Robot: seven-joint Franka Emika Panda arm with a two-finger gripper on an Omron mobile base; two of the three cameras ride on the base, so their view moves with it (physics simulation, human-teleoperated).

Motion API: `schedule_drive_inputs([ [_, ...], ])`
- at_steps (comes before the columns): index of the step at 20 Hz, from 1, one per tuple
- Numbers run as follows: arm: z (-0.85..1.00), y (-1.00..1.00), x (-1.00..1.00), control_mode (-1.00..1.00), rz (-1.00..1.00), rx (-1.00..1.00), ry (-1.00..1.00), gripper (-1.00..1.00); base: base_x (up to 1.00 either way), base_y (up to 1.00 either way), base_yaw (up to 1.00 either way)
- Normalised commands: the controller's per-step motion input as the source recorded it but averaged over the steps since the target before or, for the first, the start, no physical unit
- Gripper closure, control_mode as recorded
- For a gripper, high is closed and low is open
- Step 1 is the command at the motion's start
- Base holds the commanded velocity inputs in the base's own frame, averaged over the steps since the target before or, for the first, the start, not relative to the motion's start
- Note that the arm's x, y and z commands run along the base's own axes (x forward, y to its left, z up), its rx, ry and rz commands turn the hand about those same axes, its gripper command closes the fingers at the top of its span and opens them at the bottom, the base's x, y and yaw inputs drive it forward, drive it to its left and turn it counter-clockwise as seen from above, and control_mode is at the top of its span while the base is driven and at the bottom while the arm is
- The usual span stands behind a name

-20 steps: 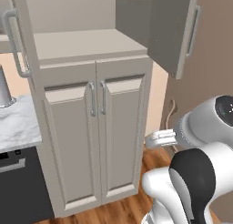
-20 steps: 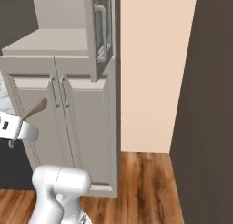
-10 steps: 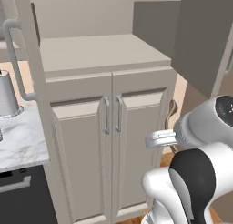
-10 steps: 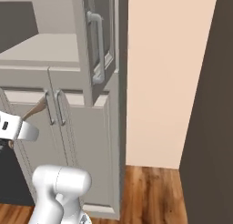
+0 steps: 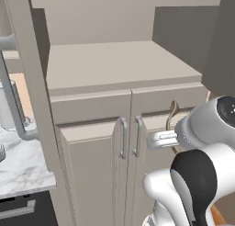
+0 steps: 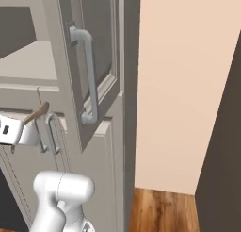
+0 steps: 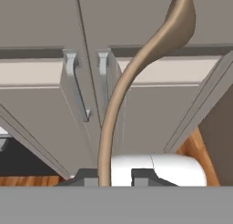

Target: Organize the utensils by type. Pick up the wooden spoons from the counter and place them in the open cabinet. Then pick up the metallic utensils from the counter and place them in the open drawer.

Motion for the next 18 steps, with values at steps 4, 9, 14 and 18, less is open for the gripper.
schedule_drive_inputs([
  [4,0.00,0.00,0.00,1.00,0.00,0.00,0.00,1.00,0.38,0.29,0.14],
  [9,0.00,0.00,0.00,1.00,0.00,0.00,0.00,1.00,0.34,0.31,0.17],
  [14,0.00,0.00,0.00,1.00,0.00,0.00,0.00,1.00,0.50,0.17,0.19],
  [18,0.00,0.00,0.00,1.00,0.00,0.00,0.00,1.00,0.64,0.06,0.22],
])
